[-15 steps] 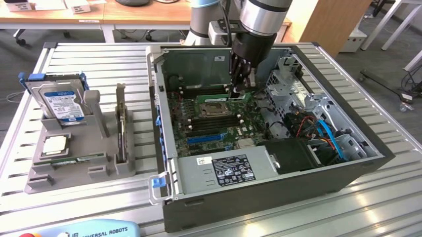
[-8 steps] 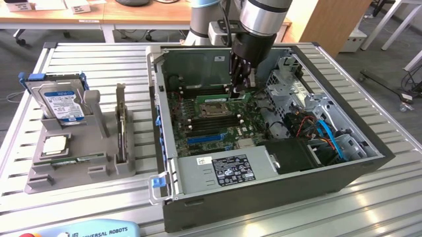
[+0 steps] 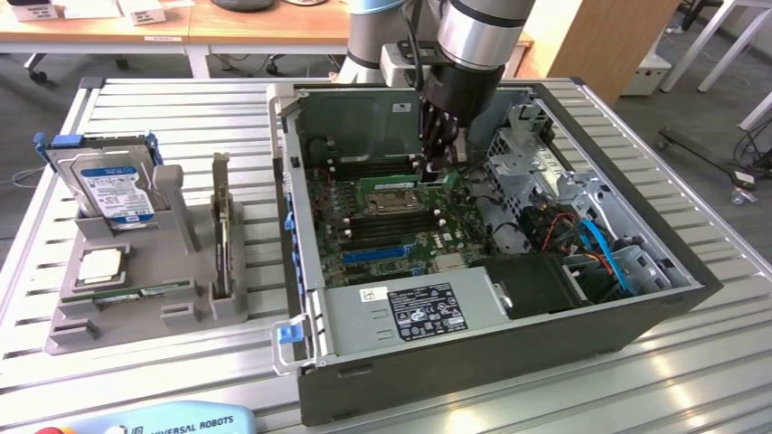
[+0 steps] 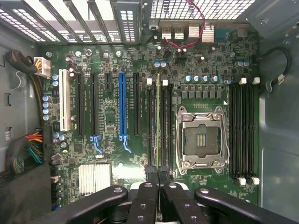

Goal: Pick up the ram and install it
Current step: 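Insert the ram into the slot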

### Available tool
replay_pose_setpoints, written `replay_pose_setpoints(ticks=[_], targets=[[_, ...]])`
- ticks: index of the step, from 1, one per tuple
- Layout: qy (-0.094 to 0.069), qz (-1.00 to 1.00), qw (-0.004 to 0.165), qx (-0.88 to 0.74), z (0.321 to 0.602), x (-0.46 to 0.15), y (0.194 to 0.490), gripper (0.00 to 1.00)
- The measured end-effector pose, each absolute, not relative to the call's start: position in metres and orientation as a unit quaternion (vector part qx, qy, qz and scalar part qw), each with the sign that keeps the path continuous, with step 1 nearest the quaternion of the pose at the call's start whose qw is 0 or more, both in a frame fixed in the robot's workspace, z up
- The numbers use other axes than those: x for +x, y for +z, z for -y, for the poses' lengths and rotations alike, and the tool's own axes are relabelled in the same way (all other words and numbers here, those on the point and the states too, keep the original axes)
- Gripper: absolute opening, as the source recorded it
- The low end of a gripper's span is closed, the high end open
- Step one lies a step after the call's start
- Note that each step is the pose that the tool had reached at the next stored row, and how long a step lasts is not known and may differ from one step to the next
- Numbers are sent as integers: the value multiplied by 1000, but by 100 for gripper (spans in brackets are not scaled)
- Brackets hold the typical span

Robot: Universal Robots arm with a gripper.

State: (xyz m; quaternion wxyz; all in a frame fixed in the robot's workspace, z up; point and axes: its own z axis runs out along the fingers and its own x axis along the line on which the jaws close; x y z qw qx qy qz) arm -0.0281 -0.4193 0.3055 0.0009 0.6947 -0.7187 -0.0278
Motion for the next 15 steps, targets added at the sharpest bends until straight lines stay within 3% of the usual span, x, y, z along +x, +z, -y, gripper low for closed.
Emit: replay_pose_setpoints(ticks=[15], targets=[[-28,711,1,703,419,-28,299,11]])
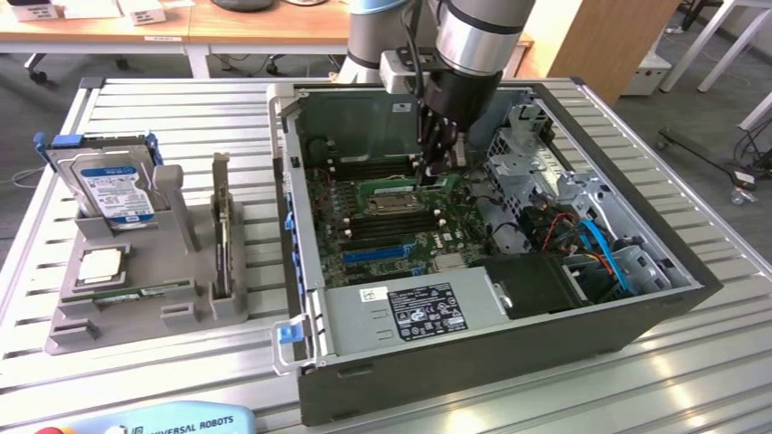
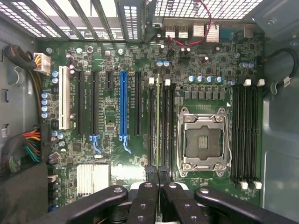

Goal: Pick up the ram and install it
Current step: 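Insert the ram into the slot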

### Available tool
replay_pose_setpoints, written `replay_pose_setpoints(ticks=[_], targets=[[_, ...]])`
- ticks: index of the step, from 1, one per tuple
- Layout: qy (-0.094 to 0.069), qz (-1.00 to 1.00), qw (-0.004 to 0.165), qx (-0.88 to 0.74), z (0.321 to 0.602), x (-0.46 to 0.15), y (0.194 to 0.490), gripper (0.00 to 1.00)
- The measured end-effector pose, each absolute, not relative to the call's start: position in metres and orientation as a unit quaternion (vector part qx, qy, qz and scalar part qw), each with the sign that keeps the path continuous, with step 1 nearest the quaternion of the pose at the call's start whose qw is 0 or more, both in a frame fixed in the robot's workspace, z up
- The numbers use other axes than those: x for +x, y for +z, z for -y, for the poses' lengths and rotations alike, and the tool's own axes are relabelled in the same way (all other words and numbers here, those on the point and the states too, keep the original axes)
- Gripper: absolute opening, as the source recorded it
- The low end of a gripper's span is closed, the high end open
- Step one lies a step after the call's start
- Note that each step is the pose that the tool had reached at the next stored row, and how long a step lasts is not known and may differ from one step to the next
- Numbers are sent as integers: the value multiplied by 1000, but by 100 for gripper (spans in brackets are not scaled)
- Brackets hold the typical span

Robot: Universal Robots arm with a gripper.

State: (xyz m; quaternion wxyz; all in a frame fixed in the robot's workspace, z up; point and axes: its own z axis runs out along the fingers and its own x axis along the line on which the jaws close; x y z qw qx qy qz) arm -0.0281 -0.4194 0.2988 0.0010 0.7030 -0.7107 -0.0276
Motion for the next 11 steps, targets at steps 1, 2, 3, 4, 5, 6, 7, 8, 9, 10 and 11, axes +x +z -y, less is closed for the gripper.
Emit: replay_pose_setpoints(ticks=[1,2,3,4,5,6,7,8,9,10,11], targets=[[-28,711,1,703,419,-28,298,11],[-28,711,1,703,419,-28,297,11],[-28,711,1,703,419,-28,297,11],[-28,711,1,703,419,-28,296,11],[-28,710,1,703,419,-28,296,11],[-28,710,1,703,419,-28,295,11],[-28,710,1,703,419,-28,294,11],[-28,710,1,703,419,-28,294,11],[-28,710,1,703,419,-28,293,11],[-28,710,1,703,419,-28,293,11],[-28,710,1,703,419,-28,292,11]])
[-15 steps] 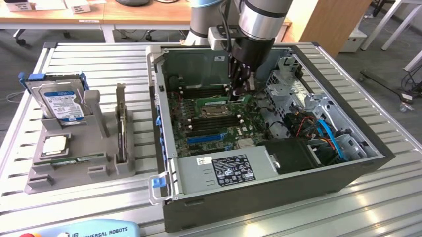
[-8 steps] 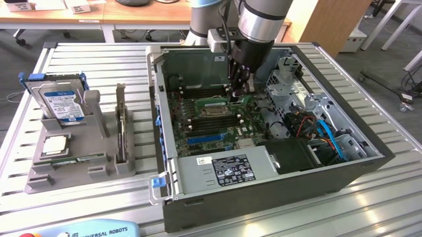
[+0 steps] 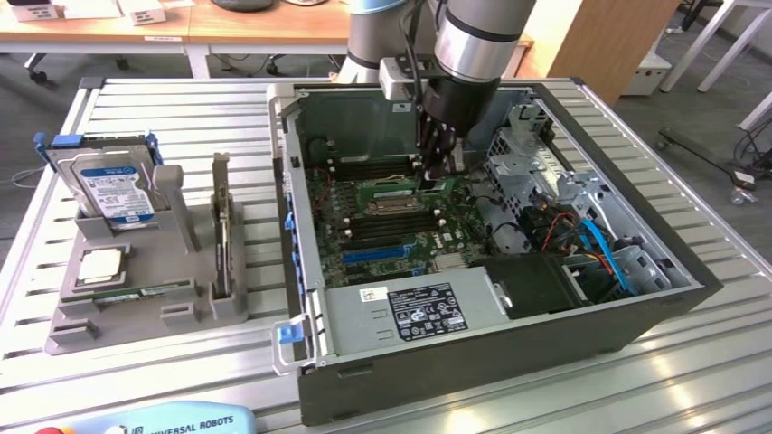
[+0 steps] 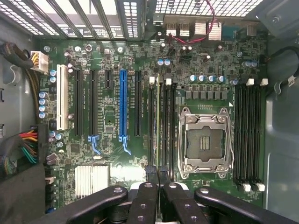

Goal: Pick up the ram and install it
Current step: 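Insert the ram into the slot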

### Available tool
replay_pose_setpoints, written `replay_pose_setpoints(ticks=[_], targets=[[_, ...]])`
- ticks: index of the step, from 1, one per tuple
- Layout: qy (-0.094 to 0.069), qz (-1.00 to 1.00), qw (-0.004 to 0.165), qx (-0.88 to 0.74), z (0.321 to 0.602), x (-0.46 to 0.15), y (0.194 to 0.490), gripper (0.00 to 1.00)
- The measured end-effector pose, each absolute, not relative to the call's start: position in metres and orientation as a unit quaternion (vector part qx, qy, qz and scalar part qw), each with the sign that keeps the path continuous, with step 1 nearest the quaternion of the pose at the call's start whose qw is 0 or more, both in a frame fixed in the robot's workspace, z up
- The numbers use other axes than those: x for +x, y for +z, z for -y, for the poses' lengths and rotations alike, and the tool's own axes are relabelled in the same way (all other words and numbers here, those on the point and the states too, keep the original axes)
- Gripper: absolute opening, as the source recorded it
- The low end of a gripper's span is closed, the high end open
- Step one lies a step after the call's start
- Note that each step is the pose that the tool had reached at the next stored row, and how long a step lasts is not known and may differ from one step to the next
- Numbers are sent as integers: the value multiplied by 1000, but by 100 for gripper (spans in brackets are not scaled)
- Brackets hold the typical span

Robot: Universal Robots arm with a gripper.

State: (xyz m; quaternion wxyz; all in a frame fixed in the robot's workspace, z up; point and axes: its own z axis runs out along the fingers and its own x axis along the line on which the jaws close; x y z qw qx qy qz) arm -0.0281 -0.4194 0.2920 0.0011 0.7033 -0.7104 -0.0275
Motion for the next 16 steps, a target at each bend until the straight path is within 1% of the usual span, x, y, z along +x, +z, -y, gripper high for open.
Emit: replay_pose_setpoints(ticks=[16], targets=[[-27,710,1,703,419,-28,283,11]])
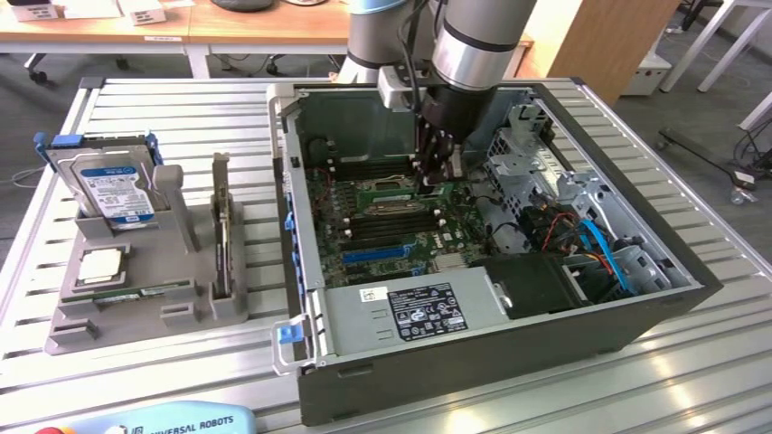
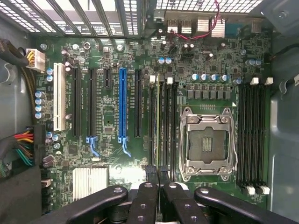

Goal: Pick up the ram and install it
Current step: 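Insert the ram into the slot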

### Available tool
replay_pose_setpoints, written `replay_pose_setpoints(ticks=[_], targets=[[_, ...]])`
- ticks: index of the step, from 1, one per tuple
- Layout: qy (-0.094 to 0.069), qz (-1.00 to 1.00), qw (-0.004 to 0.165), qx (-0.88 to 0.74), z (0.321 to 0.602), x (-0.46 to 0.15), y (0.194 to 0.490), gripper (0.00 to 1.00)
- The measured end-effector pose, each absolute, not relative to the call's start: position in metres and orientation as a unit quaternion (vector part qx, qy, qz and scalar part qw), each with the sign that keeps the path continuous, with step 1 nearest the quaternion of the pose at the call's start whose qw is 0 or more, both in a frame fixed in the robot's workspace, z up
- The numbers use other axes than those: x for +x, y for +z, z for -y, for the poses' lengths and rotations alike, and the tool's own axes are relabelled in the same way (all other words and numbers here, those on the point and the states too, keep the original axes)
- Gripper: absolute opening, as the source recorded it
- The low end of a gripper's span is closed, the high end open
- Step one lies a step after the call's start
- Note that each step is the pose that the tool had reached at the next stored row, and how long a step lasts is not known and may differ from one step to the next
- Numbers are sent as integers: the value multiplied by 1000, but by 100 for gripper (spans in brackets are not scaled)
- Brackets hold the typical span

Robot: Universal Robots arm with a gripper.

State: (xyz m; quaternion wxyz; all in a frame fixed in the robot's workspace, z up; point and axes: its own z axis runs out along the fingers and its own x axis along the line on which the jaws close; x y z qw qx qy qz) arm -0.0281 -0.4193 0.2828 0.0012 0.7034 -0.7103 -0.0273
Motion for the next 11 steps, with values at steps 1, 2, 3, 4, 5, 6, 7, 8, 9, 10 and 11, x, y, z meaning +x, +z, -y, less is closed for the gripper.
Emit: replay_pose_setpoints(ticks=[1,2,3,4,5,6,7,8,9,10,11], targets=[[-27,710,1,703,419,-28,282,11],[-27,710,1,703,419,-28,282,11],[-27,710,1,703,419,-28,281,11],[-27,710,1,703,419,-28,281,11],[-27,710,1,703,419,-28,280,11],[-27,710,1,703,419,-28,280,11],[-27,710,1,703,419,-28,279,11],[-27,710,1,703,419,-28,278,11],[-27,710,1,703,419,-28,278,11],[-27,710,1,703,419,-28,277,11],[-27,710,1,703,419,-28,276,11]])
